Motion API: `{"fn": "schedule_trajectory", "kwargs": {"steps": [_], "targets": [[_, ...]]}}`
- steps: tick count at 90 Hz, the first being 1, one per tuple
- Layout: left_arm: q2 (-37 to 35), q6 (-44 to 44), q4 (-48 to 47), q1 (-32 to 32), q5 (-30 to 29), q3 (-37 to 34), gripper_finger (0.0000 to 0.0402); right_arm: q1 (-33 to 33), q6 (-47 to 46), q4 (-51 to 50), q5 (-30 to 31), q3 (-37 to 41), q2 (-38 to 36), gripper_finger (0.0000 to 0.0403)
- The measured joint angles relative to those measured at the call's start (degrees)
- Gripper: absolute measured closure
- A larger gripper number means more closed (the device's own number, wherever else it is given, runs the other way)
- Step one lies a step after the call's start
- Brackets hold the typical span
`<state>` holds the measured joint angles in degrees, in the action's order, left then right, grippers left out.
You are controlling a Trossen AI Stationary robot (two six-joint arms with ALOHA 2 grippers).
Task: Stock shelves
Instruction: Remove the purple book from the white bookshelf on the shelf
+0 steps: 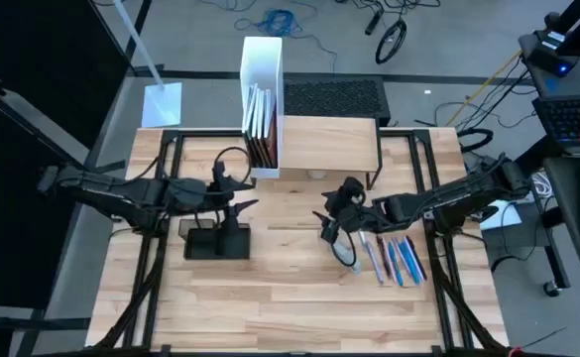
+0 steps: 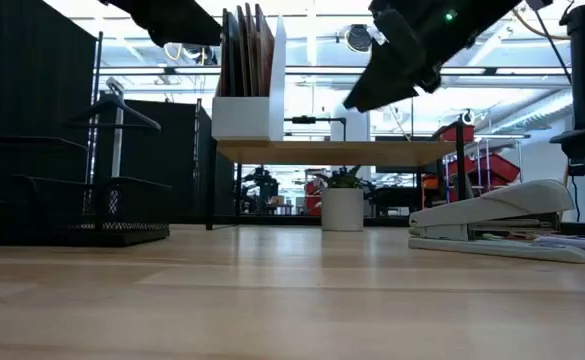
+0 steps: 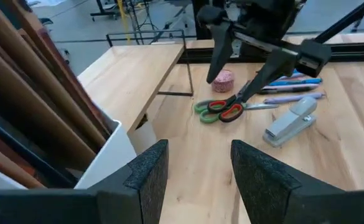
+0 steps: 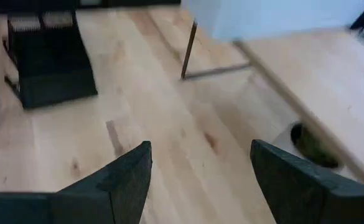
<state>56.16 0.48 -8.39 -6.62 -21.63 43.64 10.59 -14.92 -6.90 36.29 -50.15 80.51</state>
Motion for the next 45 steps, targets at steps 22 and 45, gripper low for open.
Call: {"fn": "schedule_trajectory", "kwargs": {"steps": [22, 45], "targets": [[0.02, 1.53, 0.76, 1.52, -3.21, 2.45, 0.0240, -2.30, 7.47, 5.99, -0.37, 0.00, 0.00, 0.0149], [-0.09, 3.42, -7.86, 2.62, -21.51, 13.11, 0.0240, -2.75, 5.24, 5.56, -0.27, 0.00, 2.18, 0.0149]]}}
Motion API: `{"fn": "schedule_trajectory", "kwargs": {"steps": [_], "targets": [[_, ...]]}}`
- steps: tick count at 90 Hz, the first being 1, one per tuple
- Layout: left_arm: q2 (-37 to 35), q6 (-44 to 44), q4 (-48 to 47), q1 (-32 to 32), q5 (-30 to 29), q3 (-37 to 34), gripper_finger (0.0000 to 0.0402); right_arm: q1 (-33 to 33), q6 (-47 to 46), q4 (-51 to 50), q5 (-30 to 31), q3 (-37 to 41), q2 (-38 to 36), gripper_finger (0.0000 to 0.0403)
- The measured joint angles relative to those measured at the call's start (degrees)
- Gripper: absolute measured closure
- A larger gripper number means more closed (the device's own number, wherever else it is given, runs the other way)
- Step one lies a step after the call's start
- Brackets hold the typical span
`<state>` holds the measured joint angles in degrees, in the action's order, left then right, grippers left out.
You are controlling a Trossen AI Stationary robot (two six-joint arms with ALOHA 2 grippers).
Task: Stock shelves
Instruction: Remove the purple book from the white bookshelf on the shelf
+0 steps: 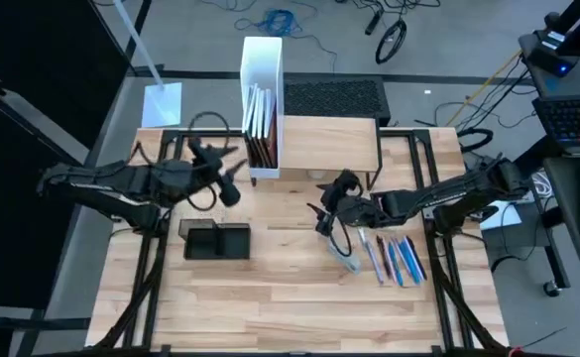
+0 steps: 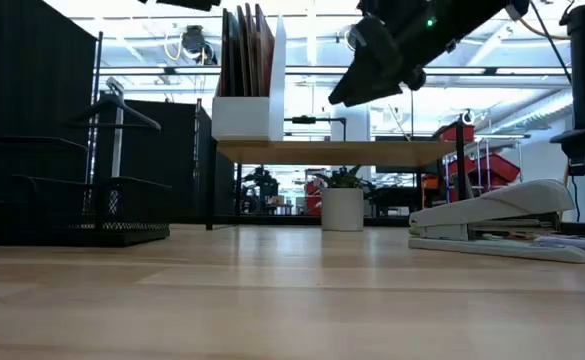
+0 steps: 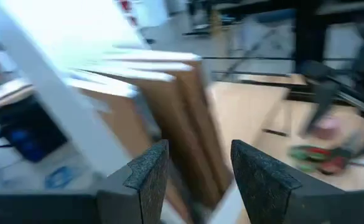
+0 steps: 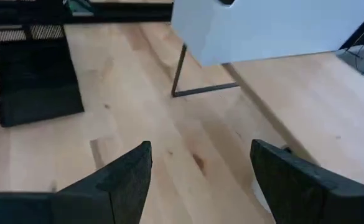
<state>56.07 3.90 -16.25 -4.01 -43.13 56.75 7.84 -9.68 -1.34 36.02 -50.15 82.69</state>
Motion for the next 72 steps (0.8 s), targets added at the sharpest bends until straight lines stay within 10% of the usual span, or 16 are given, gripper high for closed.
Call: {"fn": "schedule_trajectory", "kwargs": {"steps": [72], "targets": [[4.70, -1.54, 5.27, 11.17, 5.35, -0.06, 0.0240, -0.74, -1.65, 8.48, 1.64, 0.07, 13.77, 0.0149]]}}
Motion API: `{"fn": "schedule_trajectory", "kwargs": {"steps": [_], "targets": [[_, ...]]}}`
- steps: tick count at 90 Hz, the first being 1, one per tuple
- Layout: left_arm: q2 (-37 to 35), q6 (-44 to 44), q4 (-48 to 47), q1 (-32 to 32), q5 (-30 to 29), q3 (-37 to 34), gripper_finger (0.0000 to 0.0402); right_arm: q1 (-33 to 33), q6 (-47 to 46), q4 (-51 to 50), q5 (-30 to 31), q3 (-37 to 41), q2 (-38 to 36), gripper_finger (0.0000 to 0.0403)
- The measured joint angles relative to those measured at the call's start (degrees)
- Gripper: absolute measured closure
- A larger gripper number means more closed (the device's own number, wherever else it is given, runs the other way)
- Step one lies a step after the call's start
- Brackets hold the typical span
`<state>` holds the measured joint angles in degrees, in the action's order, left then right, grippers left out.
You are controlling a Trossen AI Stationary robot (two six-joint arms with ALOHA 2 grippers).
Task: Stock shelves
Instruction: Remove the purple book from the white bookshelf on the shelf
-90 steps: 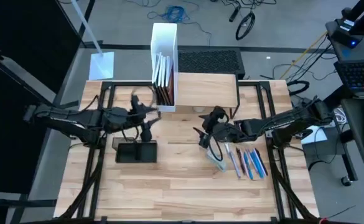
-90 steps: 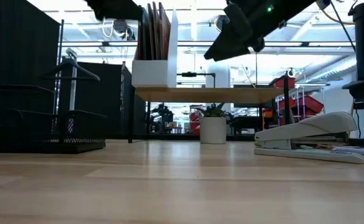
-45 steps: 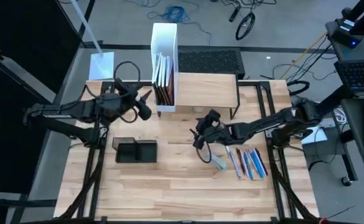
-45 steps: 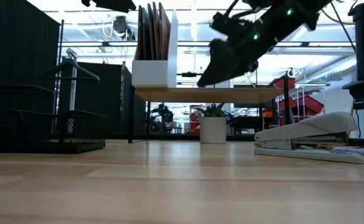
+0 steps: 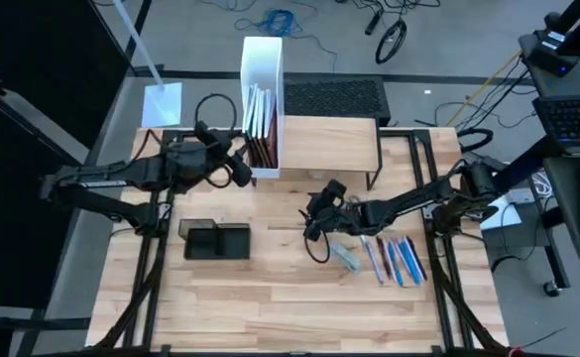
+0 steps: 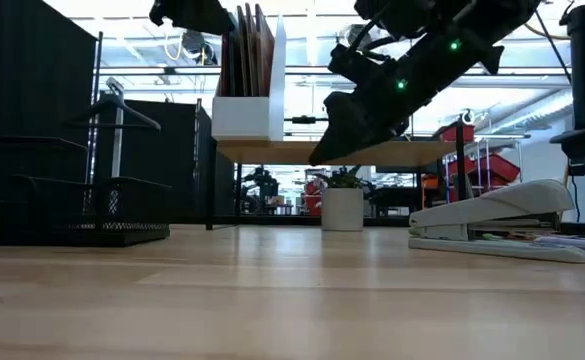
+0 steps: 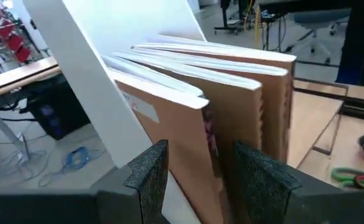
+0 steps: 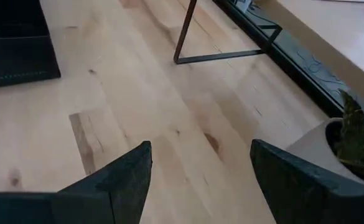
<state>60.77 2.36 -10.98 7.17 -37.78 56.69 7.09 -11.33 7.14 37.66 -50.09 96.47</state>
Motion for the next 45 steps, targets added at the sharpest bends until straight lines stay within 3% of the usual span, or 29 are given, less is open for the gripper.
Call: {"fn": "schedule_trajectory", "kwargs": {"steps": [15, 45], "targets": [[0.00, -0.01, 0.00, 0.73, -0.01, 0.00, 0.0259, 0.00, -0.21, 0.02, 0.03, 0.00, 0.00, 0.0149], [0.00, 0.86, 0.97, 0.76, 0.03, 0.00, 0.0376, 0.00, -1.08, 0.35, 0.03, 0.00, 0.00, 0.0149]]}}
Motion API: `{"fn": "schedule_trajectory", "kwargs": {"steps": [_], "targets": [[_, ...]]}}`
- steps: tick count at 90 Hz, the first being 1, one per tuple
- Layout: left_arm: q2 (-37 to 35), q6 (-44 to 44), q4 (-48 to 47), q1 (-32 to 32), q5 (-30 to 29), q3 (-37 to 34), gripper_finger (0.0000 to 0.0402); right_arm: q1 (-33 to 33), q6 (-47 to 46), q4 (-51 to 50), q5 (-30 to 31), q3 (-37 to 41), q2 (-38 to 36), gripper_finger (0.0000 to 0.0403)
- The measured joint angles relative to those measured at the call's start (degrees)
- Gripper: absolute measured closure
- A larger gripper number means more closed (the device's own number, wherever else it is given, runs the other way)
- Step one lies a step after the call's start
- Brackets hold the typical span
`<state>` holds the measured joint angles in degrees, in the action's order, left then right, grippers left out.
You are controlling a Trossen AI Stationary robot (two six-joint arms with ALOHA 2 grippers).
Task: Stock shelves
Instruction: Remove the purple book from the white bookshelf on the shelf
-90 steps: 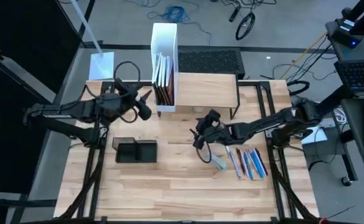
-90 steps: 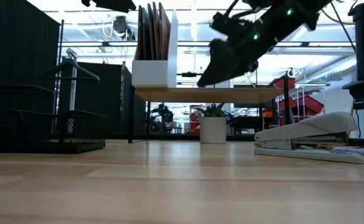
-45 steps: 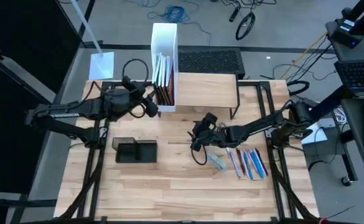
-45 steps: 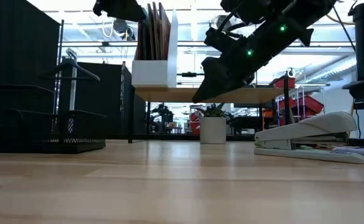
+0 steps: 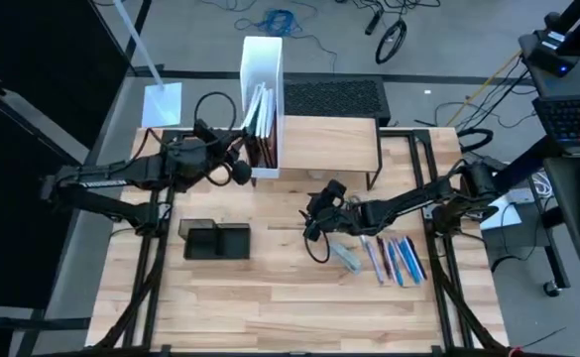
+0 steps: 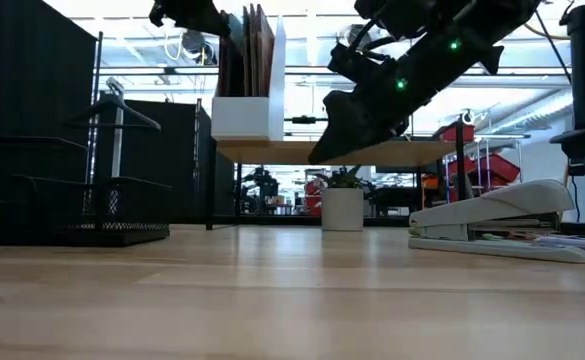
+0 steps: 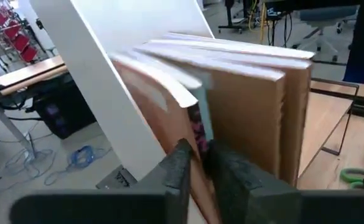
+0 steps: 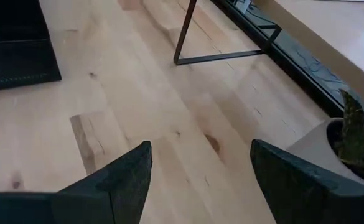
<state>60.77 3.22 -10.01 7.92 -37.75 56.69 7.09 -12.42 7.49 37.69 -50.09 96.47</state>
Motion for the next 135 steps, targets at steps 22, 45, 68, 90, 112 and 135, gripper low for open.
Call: {"fn": "schedule_trajectory", "kwargs": {"steps": [22, 45, 68, 90, 112, 135], "targets": [[0.00, 0.04, 1.15, 0.00, 0.13, -0.02, 0.0388, 0.11, -0.62, 0.00, -0.08, 0.00, 0.00, 0.0149], [0.00, 0.89, 3.55, -0.02, -0.03, -0.02, 0.0390, 0.11, -0.62, 0.00, -0.17, 0.00, 0.00, 0.0149], [-0.46, 3.94, 4.60, -0.12, -0.18, 1.96, 0.0391, 0.11, -0.64, 0.00, -0.28, 0.00, 0.00, 0.0149], [-0.46, 9.56, 3.24, -0.61, -0.42, 8.09, 0.0391, 0.13, -0.45, 0.00, -0.28, 0.00, -0.02, 0.0149], [-0.45, 12.32, -5.25, -1.55, -0.36, 15.88, 0.0391, 0.13, -0.43, 0.15, -0.27, 0.00, -0.71, 0.0149], [-0.46, 15.55, -10.81, -4.46, -0.67, 23.52, 0.0391, 0.11, 1.44, 1.73, -0.27, -0.04, -2.99, 0.0149]]}}
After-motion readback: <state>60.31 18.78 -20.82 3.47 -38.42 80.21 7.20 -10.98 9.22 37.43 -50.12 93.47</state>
